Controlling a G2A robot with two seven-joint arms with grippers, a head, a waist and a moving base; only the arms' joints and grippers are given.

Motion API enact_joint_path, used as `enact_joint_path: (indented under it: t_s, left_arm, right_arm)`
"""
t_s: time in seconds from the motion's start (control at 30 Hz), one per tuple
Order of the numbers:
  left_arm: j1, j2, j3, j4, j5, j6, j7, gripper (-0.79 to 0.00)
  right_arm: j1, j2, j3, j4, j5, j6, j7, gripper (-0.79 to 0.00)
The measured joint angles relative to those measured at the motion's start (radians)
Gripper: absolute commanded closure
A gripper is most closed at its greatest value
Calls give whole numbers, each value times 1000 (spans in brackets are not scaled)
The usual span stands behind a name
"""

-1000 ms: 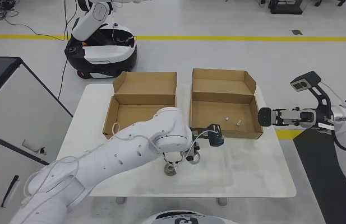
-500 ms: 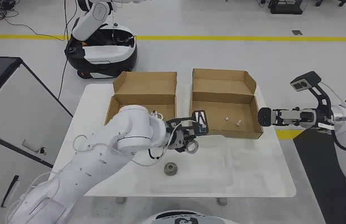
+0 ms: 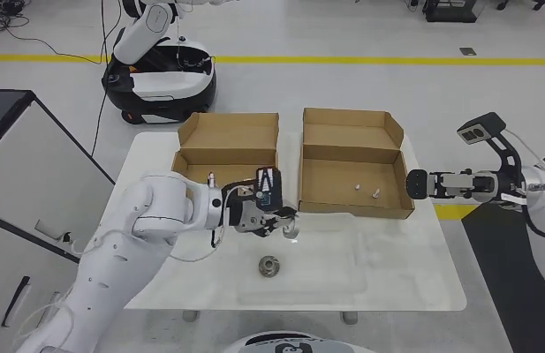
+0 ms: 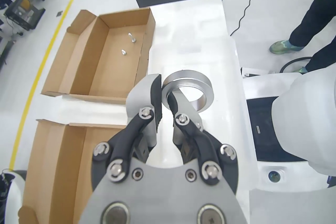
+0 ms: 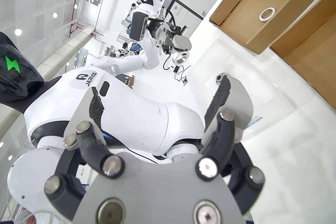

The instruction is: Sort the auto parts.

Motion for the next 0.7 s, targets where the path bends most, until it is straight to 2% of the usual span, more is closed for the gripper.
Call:
enact_joint_path:
  t_s: [0.1,0.27,0.57,0.7]
  left_arm:
    - [22,9,-48,20,-27,-74,96,0]
    - [27,32,-68,3,-67,-78,226,0]
    - [-3,104,-24,-23,-98,-78,502,0]
    - [-20,146,22,-33,-41,-78,691,0]
  right_arm:
    - [0,0,0,0,0,0,0,-785]
    - [0,0,0,0,0,0,0,-785]
    - [0,0,0,0,0,0,0,-785]
    - [0,0,0,0,0,0,0,-785]
